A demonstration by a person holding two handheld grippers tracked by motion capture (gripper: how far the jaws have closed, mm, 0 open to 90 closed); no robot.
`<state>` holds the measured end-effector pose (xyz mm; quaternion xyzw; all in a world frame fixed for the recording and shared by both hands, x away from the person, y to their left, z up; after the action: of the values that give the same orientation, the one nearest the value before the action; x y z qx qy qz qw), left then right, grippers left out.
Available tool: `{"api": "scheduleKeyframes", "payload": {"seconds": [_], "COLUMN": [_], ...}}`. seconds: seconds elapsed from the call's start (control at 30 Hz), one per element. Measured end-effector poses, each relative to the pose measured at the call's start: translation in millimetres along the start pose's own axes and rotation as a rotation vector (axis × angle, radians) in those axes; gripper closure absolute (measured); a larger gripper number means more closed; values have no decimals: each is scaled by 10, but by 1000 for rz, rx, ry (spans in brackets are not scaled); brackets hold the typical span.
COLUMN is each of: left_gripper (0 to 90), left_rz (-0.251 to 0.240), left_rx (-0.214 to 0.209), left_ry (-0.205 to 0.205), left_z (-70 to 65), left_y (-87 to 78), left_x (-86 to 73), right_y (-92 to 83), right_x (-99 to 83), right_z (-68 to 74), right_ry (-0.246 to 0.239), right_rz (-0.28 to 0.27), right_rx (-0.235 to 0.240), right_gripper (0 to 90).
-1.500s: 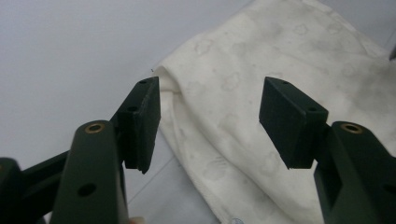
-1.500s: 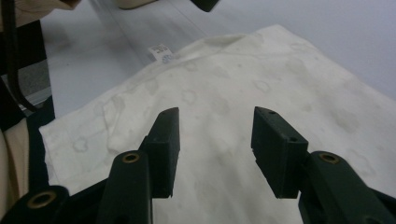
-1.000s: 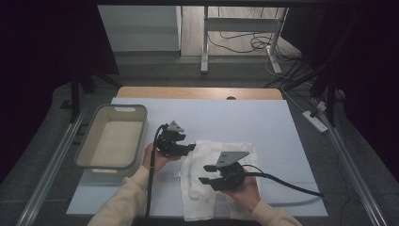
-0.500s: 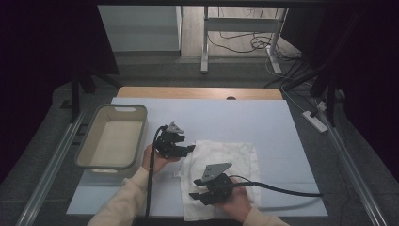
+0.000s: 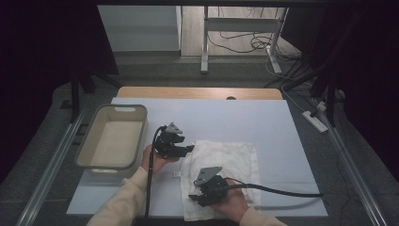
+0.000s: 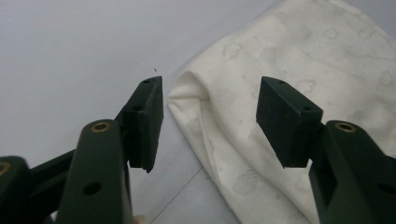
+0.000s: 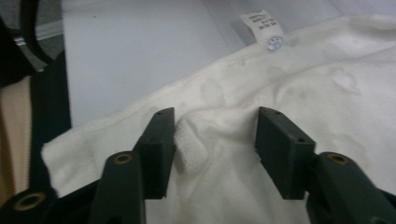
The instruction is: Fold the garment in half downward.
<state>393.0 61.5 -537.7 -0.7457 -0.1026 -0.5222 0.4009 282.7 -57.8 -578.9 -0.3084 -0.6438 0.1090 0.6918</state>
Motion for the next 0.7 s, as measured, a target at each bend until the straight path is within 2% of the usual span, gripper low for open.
{"api": "scheduleKeyframes", "payload": {"seconds": [0.07,0.2,0.27,0.4,0.57,0.7], "left_gripper": [415,428,457,515,596,612], "left_rz": [-2,-3,-1,6,24,51], "left_rx": [-1,-5,-11,-21,-32,-33], "left_ry": [0,4,6,18,43,66], "left_z": [-5,-8,-3,10,5,-10], "left_y": [0,-10,-18,-35,-7,78], "left_x": [0,-2,-10,-28,-77,-118], "right_y": [-10,-35,-56,-92,-204,-296], "right_x": [-4,-6,-7,10,74,122], "right_z": [-13,-61,-84,-86,-47,-17], "right_ry": [-22,-42,-41,0,11,18], "right_rz": [9,22,32,6,-35,-65], "right_rx": [-12,-35,-37,-19,-10,-3], "right_gripper": [555,744,796,816,816,816]}}
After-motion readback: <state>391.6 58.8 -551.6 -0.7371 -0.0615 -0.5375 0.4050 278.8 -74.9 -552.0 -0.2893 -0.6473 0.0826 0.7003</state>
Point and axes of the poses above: each handheld gripper's, and its own axes: y roughly forward along the jaws, x roughly out of its top, z roughly to its left, the point moved 7 cm from there along y, roughly forward along the jaws, and after that the axes turned 15 degrees about -z, right-handed, at the moved point
